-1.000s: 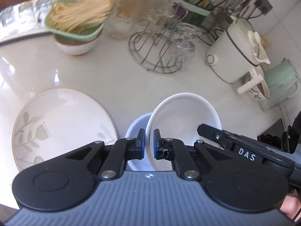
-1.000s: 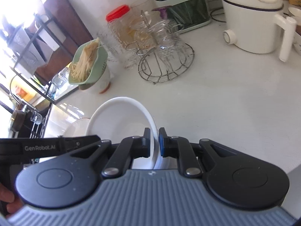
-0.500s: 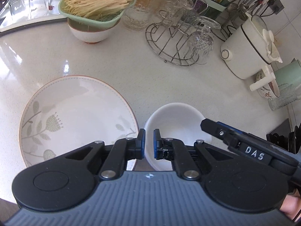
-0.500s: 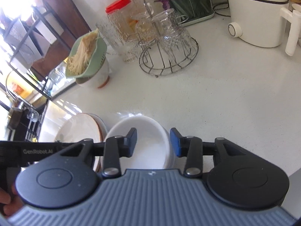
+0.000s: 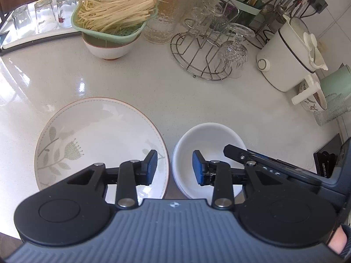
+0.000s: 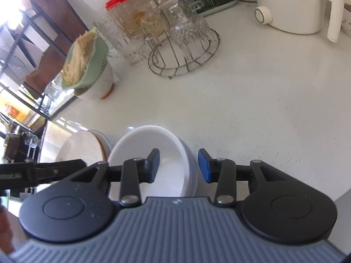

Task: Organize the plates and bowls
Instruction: 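Close both grippers on the rim of the stacked white bowls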

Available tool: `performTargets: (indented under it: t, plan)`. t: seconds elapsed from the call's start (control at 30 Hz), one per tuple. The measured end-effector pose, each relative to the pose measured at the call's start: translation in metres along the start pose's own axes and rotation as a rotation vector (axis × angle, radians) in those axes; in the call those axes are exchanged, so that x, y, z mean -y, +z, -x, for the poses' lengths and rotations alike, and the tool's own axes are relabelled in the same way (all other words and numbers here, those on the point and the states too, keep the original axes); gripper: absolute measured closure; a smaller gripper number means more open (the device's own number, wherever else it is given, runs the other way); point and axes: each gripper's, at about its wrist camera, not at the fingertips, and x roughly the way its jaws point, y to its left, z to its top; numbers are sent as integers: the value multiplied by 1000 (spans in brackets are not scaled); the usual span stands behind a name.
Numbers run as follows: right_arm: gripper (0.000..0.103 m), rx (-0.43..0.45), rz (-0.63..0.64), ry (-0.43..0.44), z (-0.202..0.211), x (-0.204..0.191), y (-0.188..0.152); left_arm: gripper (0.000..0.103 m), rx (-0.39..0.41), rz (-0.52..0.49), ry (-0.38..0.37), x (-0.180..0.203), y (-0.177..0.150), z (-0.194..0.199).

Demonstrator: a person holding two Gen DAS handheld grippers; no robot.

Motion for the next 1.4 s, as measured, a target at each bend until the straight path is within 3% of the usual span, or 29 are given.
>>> performTargets:
  t: [0.2,0.33,0.67,0.83,1.4]
  plan:
    - [61,-45,-54,40,-14,5,-6,63,-2,-12,6,2,-2,2]
    - [62,-48,-58,17,-15,7,-9,63,-1,-13,5,3,-2,3]
    - [75,-83,-120,36,-26,19,-14,63,-16,-32,-6,12,-3,1]
    - [81,-67,-133,36,-23,21,-13,62,-16,-45,-8,16,-2,0]
    - [82,10,-210,-57,7,53,-22,51,-60,-147,-76,53,-7,-21]
